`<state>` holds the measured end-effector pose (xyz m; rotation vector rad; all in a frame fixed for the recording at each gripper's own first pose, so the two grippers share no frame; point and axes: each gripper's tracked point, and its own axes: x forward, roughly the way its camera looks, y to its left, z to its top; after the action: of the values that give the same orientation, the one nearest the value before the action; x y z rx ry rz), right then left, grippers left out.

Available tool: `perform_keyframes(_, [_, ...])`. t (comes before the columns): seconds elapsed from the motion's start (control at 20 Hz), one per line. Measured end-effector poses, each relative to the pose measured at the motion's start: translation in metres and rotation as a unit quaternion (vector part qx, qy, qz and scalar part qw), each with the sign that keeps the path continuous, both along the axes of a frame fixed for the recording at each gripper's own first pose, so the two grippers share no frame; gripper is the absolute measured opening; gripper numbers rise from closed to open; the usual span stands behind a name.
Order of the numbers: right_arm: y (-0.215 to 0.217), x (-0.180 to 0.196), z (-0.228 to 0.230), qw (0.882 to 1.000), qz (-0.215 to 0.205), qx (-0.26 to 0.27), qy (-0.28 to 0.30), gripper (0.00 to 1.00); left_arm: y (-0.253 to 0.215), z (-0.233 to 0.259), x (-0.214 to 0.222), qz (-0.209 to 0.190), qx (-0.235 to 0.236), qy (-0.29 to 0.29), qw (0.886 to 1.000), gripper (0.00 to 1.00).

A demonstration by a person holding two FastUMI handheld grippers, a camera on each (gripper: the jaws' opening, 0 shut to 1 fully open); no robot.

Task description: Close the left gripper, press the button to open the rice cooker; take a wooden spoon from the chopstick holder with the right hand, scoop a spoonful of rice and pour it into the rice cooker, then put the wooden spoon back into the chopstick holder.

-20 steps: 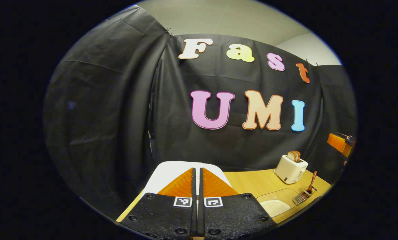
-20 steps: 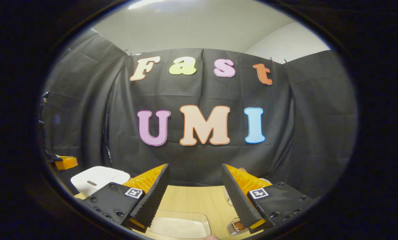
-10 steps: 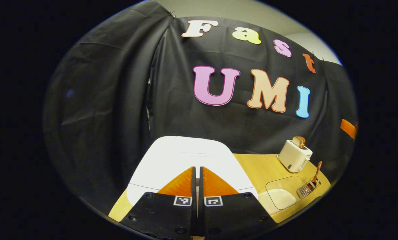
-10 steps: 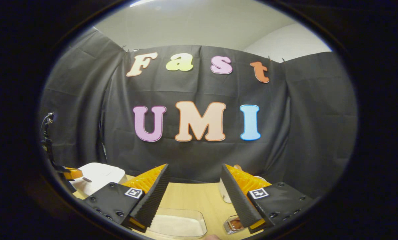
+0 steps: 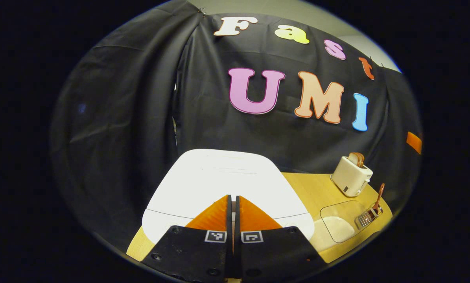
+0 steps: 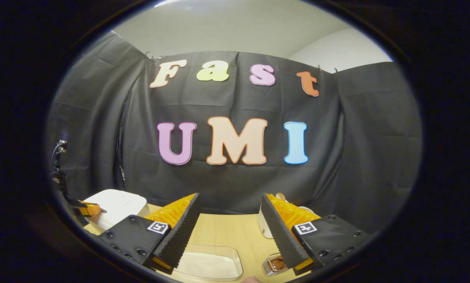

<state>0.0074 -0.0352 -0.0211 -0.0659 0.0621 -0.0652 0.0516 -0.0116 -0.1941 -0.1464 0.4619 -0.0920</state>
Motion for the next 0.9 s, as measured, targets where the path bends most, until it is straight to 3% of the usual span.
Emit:
perform_keyframes(0.15, [-0.001,0.000,-0.001,1.000,0.002,0.001,0.001,1.00,-0.002,-0.004,0.002,-0.005,0.019,0.013,1.000,0.00])
perform_keyframes(0.35, [-0.005,-0.002,0.005,1.000,0.002,-0.002,-0.007,0.95,0.000,-0.001,0.003,0.008,-0.011,0.010,1.000,0.00])
perform_keyframes(0.5, [-0.015,-0.004,0.009,1.000,-0.007,-0.002,-0.010,0.94,0.000,0.009,0.003,0.019,-0.001,-0.002,1.000,0.00])
perform_keyframes(0.9, [-0.025,-0.003,0.015,1.000,0.000,0.001,-0.019,0.99,0.008,0.085,0.014,0.040,0.036,-0.104,0.993,0.00])
